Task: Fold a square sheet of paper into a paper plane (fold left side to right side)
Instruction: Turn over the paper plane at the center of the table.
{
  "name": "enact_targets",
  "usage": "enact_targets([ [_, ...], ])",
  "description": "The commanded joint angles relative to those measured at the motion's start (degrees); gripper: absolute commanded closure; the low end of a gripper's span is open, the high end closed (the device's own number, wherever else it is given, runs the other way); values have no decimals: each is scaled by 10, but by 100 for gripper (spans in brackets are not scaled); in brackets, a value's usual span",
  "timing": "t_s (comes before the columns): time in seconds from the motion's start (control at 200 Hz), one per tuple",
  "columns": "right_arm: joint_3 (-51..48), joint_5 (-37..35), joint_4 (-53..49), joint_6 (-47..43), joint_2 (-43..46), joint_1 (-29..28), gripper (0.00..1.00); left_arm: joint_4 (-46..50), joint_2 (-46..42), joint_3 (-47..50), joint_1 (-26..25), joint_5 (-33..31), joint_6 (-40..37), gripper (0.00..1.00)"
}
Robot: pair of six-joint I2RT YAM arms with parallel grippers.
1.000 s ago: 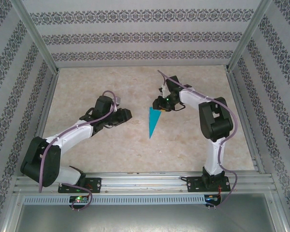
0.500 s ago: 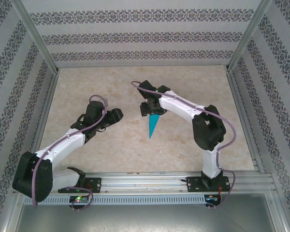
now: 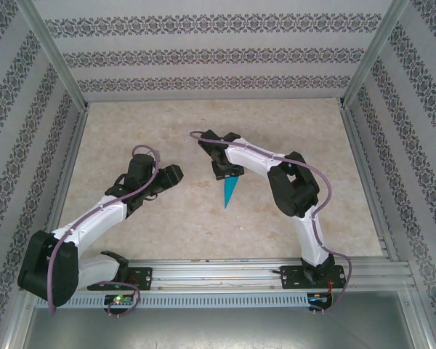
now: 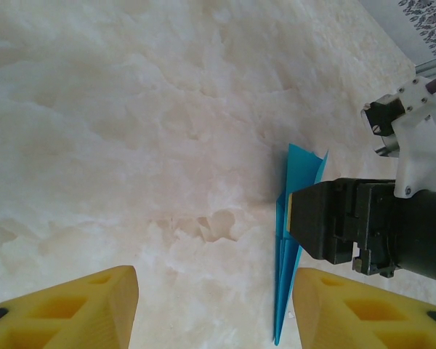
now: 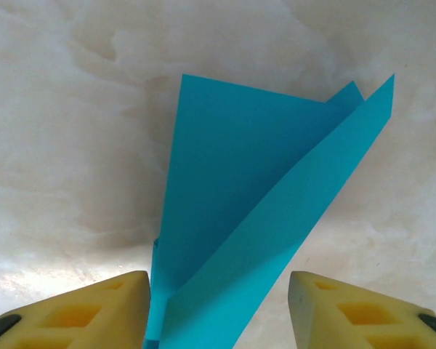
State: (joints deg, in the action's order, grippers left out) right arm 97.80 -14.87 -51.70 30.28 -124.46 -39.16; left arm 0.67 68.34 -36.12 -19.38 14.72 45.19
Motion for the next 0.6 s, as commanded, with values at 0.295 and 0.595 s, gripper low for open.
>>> enact_targets([
  [0.295,-18,-34,-17,13,37,-7,84,23,-4,-7,9,-5,-12,41],
  [0.595,-55,-38,2,0,145,-12,100,43,-28,-15,14,-25,-18,39],
])
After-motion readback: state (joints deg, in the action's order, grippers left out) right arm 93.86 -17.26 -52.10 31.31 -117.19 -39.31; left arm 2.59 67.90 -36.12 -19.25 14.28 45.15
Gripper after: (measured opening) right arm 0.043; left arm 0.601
